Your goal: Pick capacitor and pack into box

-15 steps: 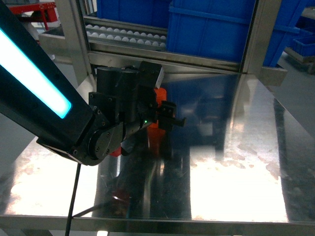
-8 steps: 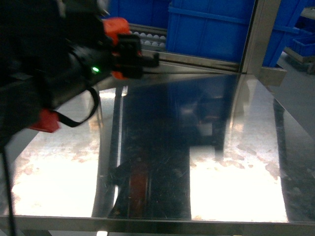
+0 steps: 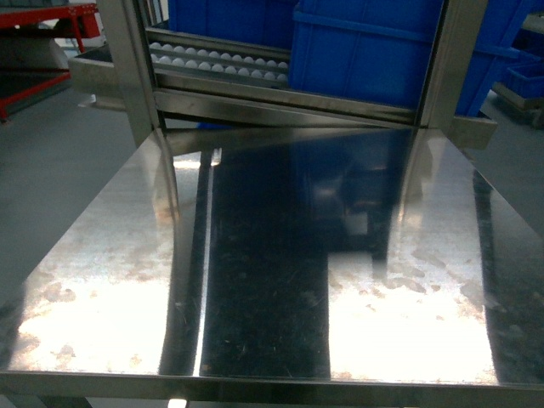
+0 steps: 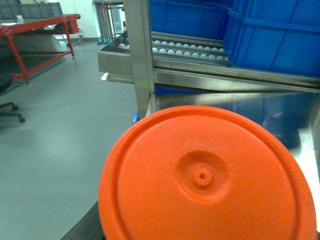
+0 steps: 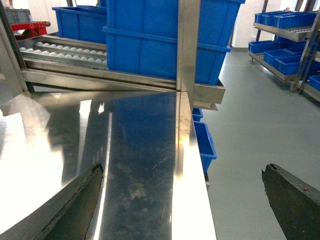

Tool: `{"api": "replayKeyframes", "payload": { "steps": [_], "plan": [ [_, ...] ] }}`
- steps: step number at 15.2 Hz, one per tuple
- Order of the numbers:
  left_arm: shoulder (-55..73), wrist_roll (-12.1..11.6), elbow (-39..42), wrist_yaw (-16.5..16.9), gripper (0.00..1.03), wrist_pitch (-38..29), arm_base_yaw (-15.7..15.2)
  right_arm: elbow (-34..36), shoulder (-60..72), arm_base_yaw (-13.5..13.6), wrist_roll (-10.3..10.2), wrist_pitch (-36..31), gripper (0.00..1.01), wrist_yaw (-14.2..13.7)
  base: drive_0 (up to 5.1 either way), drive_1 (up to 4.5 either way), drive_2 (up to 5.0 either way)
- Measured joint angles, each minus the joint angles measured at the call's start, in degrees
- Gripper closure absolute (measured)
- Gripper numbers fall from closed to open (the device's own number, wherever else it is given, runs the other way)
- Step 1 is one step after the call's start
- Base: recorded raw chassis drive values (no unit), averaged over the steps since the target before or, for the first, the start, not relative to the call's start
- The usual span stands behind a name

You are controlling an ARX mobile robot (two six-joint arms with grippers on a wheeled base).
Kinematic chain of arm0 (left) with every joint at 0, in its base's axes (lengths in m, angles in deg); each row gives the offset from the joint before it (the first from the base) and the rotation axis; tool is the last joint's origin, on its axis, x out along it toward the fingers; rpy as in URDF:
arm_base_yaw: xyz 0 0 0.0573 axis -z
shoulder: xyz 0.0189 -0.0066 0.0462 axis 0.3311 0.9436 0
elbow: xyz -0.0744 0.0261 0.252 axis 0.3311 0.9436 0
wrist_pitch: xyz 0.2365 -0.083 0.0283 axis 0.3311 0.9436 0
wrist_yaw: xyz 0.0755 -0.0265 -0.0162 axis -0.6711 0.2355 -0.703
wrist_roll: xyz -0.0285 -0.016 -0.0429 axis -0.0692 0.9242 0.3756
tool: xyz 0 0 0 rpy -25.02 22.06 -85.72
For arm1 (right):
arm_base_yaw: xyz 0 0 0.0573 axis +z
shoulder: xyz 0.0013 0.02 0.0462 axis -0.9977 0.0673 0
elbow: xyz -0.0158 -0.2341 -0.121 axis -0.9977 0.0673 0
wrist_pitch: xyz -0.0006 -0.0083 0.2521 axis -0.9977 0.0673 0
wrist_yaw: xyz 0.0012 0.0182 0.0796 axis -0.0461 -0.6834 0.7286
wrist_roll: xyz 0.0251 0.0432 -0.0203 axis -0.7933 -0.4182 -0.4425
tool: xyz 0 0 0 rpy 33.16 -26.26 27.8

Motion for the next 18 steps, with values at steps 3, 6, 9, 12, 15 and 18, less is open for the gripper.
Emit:
{"api": "replayKeyframes", "payload": {
  "steps": [3, 6, 9, 12, 15, 18],
  "plan": [
    [-1.86, 0.17, 0.09, 0.11, 0.59, 0.74, 0.0, 0.0, 0.0, 0.0, 0.0, 0.02, 0.03, -0.02, 0.0, 0.0, 0.0],
    [-9.62, 1.09, 3.76, 8.44, 0.59, 4.79, -6.27, 0.0, 0.0, 0.0, 0.0, 0.0, 0.03, 0.0, 0.0, 0.0, 0.0],
    [-16.94, 1.09, 6.38, 13.73, 0.59, 9.7, -10.97, 0.0, 0.0, 0.0, 0.0, 0.0, 0.03, 0.0, 0.0, 0.0, 0.0],
    [-23.23, 1.11, 7.78, 17.0, 0.59, 14.19, -14.4, 0.0, 0.0, 0.0, 0.0, 0.0, 0.03, 0.0, 0.0, 0.0, 0.0],
    [-27.74, 1.11, 9.57, 24.2, 0.59, 16.17, -21.51, 0.0, 0.0, 0.0, 0.0, -0.02, 0.03, 0.02, 0.0, 0.0, 0.0],
    [-33.59, 1.25, 9.57, 24.74, 0.59, 21.4, -21.81, 0.0, 0.0, -0.02, 0.0, 0.0, 0.03, -0.02, 0.0, 0.0, 0.0]
  ]
}}
